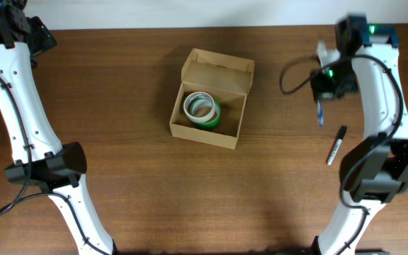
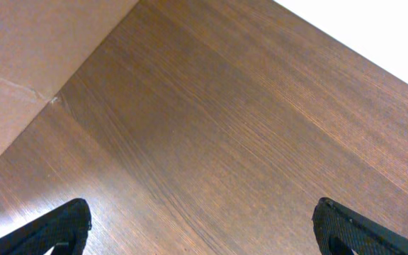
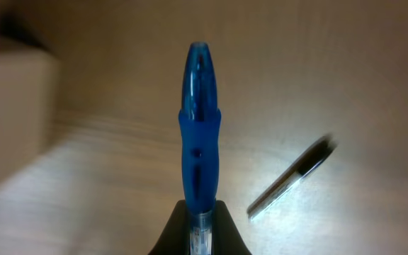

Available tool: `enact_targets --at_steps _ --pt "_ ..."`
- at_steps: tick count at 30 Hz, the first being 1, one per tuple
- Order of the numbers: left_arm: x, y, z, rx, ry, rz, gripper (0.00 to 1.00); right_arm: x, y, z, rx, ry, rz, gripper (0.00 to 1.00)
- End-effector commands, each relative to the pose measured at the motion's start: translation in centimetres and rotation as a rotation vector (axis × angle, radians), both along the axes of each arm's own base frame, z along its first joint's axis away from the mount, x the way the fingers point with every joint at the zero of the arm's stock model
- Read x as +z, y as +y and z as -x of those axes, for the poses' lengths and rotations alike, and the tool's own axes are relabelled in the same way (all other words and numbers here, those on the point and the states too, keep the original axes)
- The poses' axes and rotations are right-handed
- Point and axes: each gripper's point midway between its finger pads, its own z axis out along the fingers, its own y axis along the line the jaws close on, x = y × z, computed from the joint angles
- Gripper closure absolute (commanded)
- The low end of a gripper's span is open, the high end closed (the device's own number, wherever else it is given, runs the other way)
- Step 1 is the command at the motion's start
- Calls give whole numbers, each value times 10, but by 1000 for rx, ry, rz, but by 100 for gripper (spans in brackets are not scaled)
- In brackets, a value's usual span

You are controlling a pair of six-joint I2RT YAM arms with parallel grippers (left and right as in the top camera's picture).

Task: Pack container
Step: 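Carry the blue pen into the box and release it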

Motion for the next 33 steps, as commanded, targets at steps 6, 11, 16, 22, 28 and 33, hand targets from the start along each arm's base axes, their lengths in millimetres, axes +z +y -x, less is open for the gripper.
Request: enact_targets --at_steps 6,11,16,22,28,33 --pt "12 1 6 -3 -19 -11 0 170 185 3 636 -523 2 96" --pt "12 1 6 -3 -19 -11 0 145 264 37 1033 -486 38 96" --pt "12 1 6 -3 -19 -11 0 94 308 50 1222 -371 55 96" --pt "12 1 6 -3 -19 -11 0 16 324 38 1262 -197 59 96" --pt "12 1 6 -3 -19 -11 0 -20 326 29 1251 -132 28 96" --pt "12 1 6 -3 -19 -11 0 -39 313 28 1226 -67 31 96"
